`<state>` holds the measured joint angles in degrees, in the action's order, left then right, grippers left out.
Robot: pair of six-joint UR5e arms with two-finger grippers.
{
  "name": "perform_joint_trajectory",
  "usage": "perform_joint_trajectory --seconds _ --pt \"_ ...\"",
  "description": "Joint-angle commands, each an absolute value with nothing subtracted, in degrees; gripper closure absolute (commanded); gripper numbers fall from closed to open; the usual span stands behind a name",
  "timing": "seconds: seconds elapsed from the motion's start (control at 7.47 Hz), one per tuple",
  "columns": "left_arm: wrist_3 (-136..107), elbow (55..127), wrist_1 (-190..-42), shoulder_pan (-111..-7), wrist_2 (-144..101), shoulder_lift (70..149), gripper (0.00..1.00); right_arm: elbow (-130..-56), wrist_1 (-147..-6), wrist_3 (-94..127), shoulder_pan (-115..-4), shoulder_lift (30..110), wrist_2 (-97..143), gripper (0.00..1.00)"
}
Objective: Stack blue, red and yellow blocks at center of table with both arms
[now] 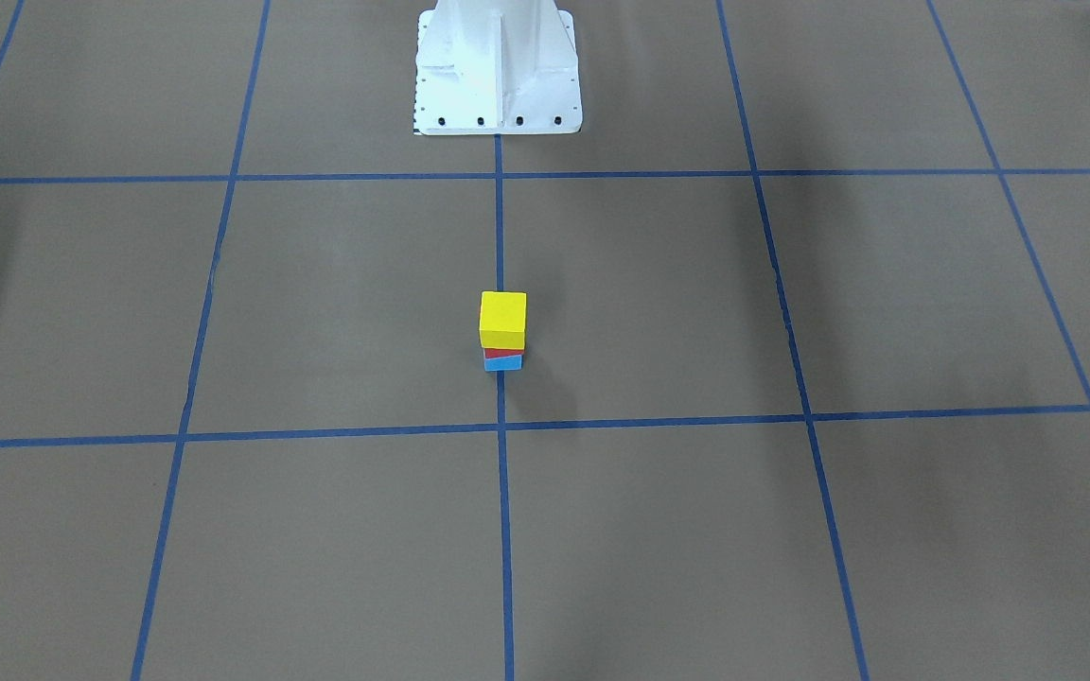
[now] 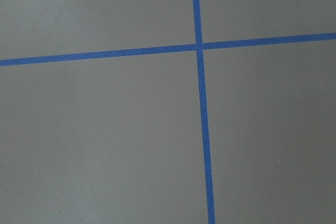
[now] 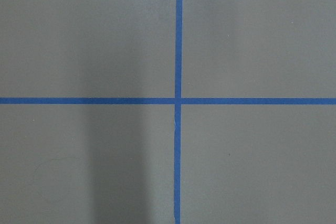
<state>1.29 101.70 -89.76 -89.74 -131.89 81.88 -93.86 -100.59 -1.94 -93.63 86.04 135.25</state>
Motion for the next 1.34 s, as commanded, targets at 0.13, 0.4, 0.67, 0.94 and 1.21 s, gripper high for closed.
perform_joint_trajectory --seconds 0.13,0.4,0.67,0.94,1.21 --pt "1.32 101.60 -89.82 -89.74 -131.84 81.83 0.00 -93.69 -99.59 -1.76 -94.04 89.36 135.70 0.01" --pt "1.32 101.51 -89.74 -89.74 -131.84 81.83 0.00 -93.96 -94.17 -1.32 -93.87 92.62 135.44 0.01" --pt "1.41 101.25 -89.74 -89.74 -131.84 81.83 0.00 -93.96 -92.37 -1.23 -93.69 92.64 135.53 0.01" --pt "1.41 100.90 -89.82 -89.74 -131.84 82.00 0.00 -93.96 -92.37 -1.23 -93.34 92.64 135.53 0.01" --pt "1.41 100.81 -89.82 -89.74 -131.84 82.26 0.00 -93.96 -92.37 -1.23 -93.25 92.55 135.53 0.01"
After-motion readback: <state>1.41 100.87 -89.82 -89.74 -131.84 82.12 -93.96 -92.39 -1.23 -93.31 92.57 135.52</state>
